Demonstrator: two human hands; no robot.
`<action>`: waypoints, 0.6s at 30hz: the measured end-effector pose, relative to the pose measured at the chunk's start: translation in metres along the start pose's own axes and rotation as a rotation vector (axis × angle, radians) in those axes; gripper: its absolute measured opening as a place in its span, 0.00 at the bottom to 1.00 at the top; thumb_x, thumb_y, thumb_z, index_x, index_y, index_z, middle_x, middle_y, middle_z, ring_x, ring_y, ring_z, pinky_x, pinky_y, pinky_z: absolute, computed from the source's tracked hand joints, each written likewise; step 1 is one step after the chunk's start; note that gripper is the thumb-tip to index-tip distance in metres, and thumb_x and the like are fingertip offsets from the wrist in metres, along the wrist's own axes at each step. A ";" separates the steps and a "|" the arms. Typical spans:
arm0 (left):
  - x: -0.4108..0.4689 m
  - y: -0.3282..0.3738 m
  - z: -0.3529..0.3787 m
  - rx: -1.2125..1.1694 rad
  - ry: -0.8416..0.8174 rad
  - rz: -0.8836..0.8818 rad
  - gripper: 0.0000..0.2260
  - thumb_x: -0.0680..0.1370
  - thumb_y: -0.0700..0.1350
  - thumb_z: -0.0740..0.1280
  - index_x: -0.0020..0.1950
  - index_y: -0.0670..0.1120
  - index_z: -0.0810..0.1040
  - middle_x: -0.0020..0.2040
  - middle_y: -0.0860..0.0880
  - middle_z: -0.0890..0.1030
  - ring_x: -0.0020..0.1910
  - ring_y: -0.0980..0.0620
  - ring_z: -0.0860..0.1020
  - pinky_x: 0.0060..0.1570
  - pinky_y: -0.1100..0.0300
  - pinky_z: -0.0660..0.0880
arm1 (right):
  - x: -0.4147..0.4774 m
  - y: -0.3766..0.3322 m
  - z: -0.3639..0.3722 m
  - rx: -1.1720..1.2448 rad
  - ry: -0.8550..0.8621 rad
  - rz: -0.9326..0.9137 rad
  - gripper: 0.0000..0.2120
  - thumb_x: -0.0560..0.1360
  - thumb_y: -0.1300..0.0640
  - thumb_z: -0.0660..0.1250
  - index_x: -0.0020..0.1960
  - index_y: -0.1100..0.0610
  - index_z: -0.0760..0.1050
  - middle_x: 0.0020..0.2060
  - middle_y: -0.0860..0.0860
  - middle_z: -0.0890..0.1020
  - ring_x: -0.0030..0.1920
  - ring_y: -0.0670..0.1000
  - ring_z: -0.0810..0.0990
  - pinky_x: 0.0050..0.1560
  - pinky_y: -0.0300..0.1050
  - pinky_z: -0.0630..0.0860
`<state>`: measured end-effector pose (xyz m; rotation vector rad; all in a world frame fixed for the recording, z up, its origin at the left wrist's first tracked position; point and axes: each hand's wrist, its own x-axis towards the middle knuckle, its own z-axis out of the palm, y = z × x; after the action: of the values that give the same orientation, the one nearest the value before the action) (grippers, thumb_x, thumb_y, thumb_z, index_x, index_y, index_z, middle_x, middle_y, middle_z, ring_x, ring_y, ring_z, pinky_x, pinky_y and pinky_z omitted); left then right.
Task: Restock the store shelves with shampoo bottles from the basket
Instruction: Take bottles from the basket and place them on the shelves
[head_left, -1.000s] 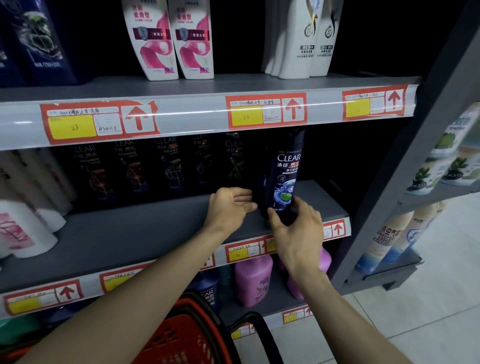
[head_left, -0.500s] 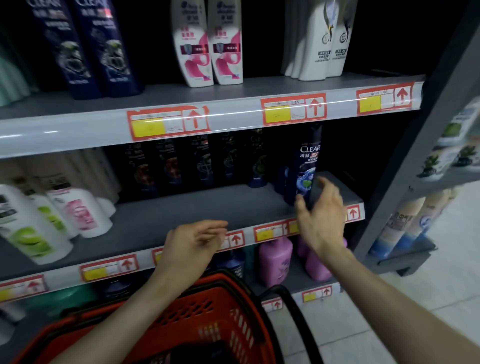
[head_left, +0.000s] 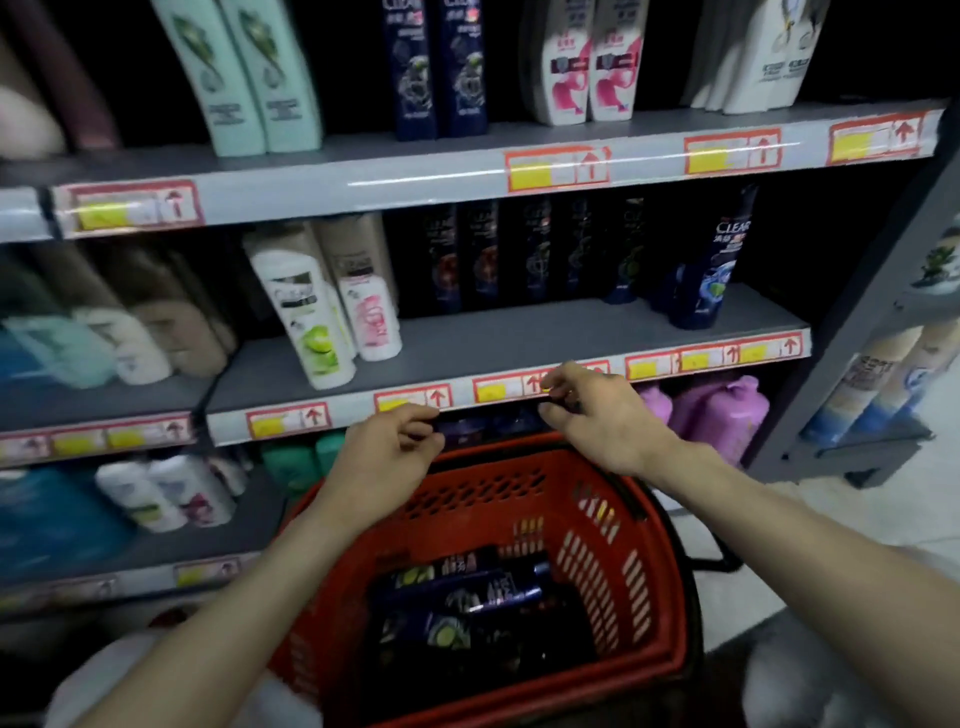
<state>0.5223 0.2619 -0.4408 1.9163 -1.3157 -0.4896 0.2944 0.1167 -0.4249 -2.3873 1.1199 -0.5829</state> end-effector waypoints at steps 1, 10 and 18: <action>-0.004 -0.010 -0.004 0.007 0.008 -0.020 0.12 0.80 0.45 0.72 0.63 0.49 0.82 0.42 0.53 0.81 0.39 0.59 0.79 0.48 0.61 0.75 | -0.003 -0.009 0.008 -0.004 -0.032 -0.013 0.13 0.77 0.51 0.70 0.60 0.53 0.78 0.52 0.51 0.85 0.55 0.54 0.82 0.59 0.50 0.78; -0.029 -0.077 0.004 0.189 -0.134 -0.215 0.14 0.79 0.50 0.70 0.64 0.50 0.82 0.42 0.55 0.82 0.50 0.51 0.82 0.48 0.63 0.71 | -0.009 -0.031 0.066 -0.109 -0.353 -0.005 0.06 0.76 0.50 0.70 0.52 0.49 0.81 0.46 0.48 0.85 0.50 0.52 0.83 0.55 0.46 0.79; -0.028 -0.105 0.033 0.460 -0.707 -0.348 0.16 0.82 0.48 0.65 0.70 0.51 0.78 0.65 0.49 0.76 0.61 0.48 0.76 0.57 0.58 0.72 | -0.020 0.003 0.147 -0.271 -0.845 0.110 0.13 0.80 0.50 0.66 0.63 0.50 0.78 0.61 0.52 0.81 0.61 0.55 0.80 0.60 0.48 0.77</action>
<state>0.5550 0.2953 -0.5443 2.4988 -1.6277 -1.2095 0.3602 0.1609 -0.5503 -2.3579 0.9447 0.6153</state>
